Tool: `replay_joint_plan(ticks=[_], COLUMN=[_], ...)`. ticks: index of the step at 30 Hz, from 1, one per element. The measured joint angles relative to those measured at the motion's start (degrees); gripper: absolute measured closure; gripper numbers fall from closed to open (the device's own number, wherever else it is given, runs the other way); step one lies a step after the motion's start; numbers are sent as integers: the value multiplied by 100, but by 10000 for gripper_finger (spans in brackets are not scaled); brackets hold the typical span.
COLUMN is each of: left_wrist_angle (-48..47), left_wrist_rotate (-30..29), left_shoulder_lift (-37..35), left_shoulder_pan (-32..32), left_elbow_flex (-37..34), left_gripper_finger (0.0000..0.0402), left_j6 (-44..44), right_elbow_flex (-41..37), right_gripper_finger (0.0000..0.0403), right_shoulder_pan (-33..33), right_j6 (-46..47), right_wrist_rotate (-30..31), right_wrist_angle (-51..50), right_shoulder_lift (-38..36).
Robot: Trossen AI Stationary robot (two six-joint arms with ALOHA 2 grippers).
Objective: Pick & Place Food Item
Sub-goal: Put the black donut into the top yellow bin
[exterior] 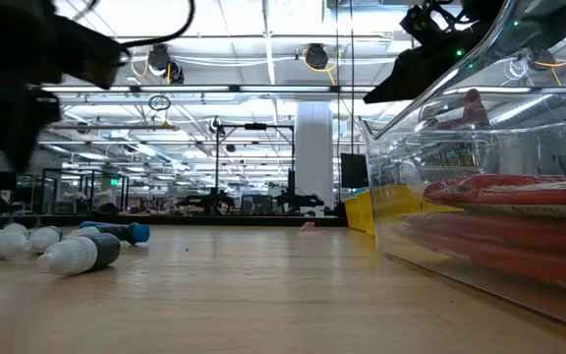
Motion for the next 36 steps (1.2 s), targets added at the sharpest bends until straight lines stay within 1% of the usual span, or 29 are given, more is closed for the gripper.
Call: replay_joint_plan(ticks=[5,7,10,13,20,25,27,29,33,36], left_wrist_angle=[-249,-298,-310,-258,-106,73,293,449,395,218], left_wrist_rotate=[996,1183,1139,1089,915,857,830,799,849,1119], left_shoulder_lift=[420,591,805,1000,1370,1446,1452,1461,1459,1402], left_shoulder_pan=[-666,-876,-1071,-1129,-996,-859,-808,-763,-690,-563], left_elbow_flex=[-2,0,-2,-40,-233,-306,-316,-323,-323,-323], left_gripper_finger=[94,94,94,94,94,99,115,142,217,274], left_j6=[-1058,-1225,-1262,-1169,-960,-878,-783,-707,-622,-536], right_elbow_flex=[0,0,0,0,0,0,0,0,2,2], right_gripper_finger=[241,242,243,243,243,245,247,247,248,248], right_shoulder_pan=[60,58,60,60,59,59,58,58,58,58], right_j6=[342,447,444,445,446,447,447,449,449,471], right_wrist_rotate=[-2,2,1,-11,-15,-17,-17,-17,-17,-17], right_wrist_angle=[-449,-576,-538,-551,-560,-562,-562,-562,-562,-564], right_shoulder_lift=[3,3,1,3,3,3,3,3,3,3])
